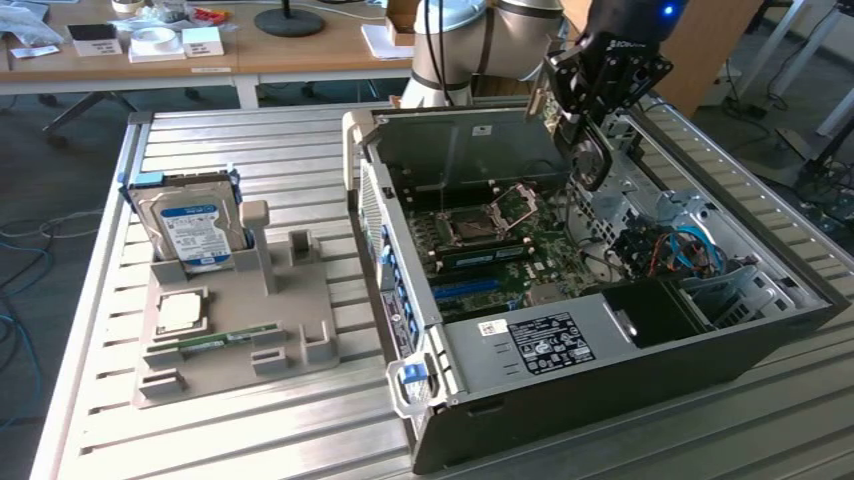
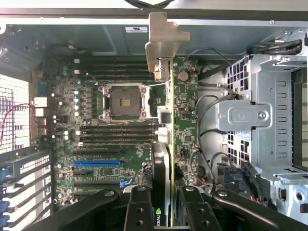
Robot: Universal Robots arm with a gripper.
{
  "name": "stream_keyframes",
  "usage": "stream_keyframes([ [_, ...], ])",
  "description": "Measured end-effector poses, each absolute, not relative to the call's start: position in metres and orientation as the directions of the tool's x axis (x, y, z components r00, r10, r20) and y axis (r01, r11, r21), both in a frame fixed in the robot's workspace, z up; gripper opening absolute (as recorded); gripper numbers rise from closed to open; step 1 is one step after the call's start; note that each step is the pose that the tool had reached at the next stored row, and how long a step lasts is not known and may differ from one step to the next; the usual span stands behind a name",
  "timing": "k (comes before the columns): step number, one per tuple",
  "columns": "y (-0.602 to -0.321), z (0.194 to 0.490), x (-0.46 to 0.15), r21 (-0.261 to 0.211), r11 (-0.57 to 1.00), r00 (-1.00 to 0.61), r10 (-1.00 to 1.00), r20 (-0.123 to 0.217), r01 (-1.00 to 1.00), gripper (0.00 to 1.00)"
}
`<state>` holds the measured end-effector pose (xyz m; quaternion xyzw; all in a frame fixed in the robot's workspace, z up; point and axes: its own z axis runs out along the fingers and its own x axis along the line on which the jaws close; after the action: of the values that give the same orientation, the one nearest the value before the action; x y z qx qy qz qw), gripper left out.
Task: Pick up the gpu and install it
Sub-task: 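Pick up the gpu and move the gpu toward the slot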
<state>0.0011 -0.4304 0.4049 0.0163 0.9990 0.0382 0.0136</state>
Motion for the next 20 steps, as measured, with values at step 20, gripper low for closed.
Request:
stream_keyframes([
  [20, -0.43, 0.405, 0.015, 0.077, 0.997, -0.999, 0.034, -0.026, 0.032, 0.27],
])
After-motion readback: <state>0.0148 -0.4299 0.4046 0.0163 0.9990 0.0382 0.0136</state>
